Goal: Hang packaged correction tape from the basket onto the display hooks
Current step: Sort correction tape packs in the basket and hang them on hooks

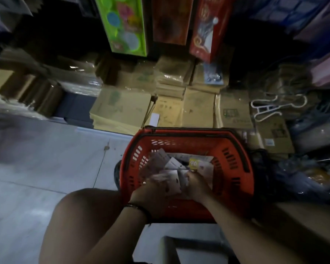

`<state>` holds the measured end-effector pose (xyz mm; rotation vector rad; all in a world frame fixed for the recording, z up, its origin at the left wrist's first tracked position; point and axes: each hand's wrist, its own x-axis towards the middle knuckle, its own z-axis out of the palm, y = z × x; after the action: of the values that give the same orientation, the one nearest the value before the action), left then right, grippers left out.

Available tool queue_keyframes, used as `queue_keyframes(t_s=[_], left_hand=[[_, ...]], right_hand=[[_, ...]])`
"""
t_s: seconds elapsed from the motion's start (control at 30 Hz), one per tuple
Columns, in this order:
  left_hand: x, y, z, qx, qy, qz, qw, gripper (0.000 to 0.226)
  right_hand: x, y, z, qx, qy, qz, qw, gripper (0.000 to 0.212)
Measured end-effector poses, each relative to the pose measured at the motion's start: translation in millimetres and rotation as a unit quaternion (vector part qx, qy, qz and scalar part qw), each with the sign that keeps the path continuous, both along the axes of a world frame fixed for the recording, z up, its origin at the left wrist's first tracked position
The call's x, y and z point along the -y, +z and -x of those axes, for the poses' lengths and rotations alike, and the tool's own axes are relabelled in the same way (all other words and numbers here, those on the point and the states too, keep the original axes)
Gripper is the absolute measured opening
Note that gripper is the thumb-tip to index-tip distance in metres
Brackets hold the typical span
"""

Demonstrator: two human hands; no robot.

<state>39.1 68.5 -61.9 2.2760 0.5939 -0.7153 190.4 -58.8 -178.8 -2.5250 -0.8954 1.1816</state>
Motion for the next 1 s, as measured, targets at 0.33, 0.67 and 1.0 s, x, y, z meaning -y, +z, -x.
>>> queue_keyframes(t_s=[0.33,0.67,1.0], left_hand=[[-7,-38,0,-0.054,-0.030,-0.018,0.998,0.093],[-14,-43,-3,-0.029,0.001,0.009,1.000,0.079],[-14,-45,3,-0.032,0.030,0.027,0.999,0.069]], right_hand=[[-35,-91,-8,0.095,0.120,0.088,0.984,0.093],[-48,-101,9,0.219,0.213,0.052,0.951,0.040],[-77,-101,7,-0.038,0.165,0.043,0.985,0.028]])
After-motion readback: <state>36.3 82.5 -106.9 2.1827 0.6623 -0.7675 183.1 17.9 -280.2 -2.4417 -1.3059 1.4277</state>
